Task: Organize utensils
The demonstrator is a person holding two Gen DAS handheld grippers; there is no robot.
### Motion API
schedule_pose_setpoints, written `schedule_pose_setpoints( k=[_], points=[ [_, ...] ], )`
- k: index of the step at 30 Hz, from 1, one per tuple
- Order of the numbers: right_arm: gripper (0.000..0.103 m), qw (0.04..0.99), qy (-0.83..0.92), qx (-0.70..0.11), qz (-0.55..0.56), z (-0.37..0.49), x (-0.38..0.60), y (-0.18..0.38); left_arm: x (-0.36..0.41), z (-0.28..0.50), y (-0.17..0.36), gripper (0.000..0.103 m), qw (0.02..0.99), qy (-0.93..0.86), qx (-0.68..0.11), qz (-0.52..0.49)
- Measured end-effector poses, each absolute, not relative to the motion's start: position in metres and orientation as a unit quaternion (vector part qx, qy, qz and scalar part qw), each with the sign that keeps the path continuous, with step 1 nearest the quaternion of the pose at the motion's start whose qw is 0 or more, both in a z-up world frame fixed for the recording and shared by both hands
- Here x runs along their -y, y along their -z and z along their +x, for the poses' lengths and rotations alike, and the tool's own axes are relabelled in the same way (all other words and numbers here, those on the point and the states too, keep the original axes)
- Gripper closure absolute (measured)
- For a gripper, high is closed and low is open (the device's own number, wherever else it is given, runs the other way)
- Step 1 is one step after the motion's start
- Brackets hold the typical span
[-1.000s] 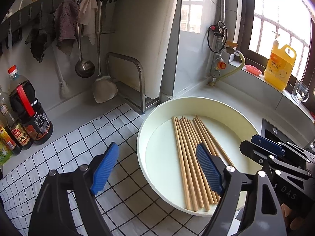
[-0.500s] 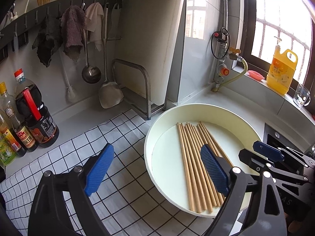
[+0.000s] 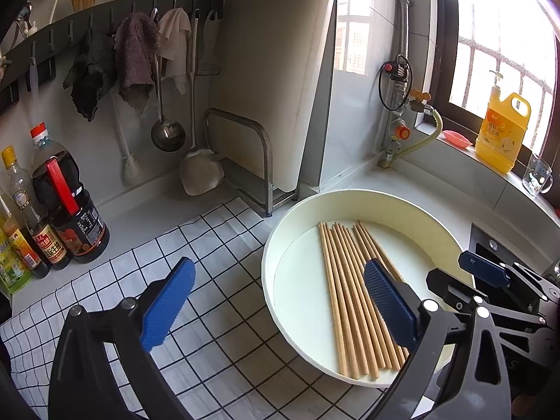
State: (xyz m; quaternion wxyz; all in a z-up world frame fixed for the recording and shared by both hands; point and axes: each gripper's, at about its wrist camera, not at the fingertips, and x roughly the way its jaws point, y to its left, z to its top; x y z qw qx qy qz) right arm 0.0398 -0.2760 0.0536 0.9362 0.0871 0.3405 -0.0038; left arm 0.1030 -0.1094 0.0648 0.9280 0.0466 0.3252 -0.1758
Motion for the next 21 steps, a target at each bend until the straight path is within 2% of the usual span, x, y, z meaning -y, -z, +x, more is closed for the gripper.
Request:
schedule_pose_setpoints(
  k=[5,9,13,21],
  points=[
    [0.041,0.935,0.007,-0.343,0.088,0.041,0.277,-0.052,0.109,0.102,-0.066,0.006,0.932,0.162,-0.319,0.057],
    [0.031,0.937,0.011,-0.335,0.094,0.04,0.28,-0.054,0.107,0.104,-0.066,0.006,0.931,0.156,-0.325,0.051],
    [0.025,0.938,0.019,-0.33,0.103,0.039,0.285,-0.055,0.104,0.107,-0.065,0.006,0.931,0.146,-0.331,0.048],
    [0.024,0.936,0.018,-0.336,0.101,0.041,0.284,-0.053,0.105,0.106,-0.067,0.006,0.932,0.141,-0.329,0.054]
  ],
)
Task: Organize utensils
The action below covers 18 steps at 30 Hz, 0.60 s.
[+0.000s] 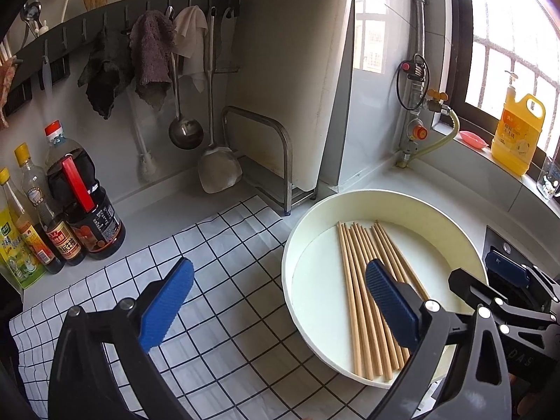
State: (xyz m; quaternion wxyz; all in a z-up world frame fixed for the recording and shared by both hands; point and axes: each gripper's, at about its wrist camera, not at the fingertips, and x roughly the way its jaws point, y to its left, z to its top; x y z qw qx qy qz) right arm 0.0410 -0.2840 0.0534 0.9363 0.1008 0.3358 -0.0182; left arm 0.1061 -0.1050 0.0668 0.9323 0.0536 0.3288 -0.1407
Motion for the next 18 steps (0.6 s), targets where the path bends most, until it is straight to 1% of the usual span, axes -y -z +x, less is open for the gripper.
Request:
schedule_pose_setpoints(
  k=[18],
  points=[
    [0.024,0.934,0.007,-0.347,0.082,0.045,0.272,-0.05,0.105,0.104,-0.069,0.006,0.933,0.145,-0.324,0.053]
  ],
)
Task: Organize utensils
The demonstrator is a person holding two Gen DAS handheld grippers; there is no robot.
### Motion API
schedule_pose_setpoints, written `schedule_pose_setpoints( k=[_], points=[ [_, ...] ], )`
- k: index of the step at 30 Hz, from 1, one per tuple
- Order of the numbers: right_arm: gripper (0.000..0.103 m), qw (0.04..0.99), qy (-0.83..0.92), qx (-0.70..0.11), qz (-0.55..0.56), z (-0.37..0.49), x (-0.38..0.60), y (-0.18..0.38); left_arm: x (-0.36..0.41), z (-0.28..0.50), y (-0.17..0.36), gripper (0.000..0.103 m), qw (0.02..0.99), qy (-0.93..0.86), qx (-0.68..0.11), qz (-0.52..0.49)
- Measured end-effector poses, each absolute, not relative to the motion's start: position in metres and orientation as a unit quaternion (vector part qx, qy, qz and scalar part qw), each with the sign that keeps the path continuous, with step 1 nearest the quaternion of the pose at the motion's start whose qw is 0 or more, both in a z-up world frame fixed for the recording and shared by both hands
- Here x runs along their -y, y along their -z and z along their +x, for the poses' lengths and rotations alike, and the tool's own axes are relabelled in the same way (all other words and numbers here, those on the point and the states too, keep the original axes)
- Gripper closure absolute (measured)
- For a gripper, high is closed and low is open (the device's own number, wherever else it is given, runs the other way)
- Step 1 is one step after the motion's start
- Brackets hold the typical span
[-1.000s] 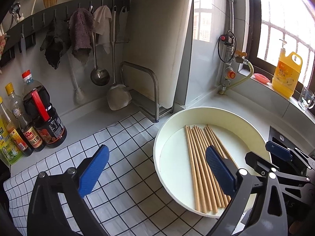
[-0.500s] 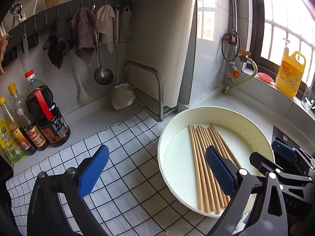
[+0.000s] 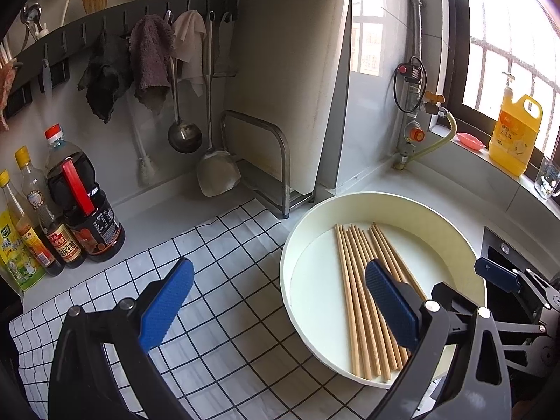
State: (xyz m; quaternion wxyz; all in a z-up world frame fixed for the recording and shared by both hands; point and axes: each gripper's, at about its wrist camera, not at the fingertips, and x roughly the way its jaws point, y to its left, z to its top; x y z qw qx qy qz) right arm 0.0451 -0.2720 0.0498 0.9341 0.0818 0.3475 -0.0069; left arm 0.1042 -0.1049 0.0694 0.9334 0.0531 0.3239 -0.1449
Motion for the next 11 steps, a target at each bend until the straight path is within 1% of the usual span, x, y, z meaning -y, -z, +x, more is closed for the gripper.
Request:
schedule_pose_setpoints(
  k=[11],
  points=[
    [0.024,0.934,0.006,-0.346,0.086,0.0441,0.2715,-0.0499,0.1042,0.1064,-0.0674,0.006,0.93,0.14,-0.336,0.05]
  ],
)
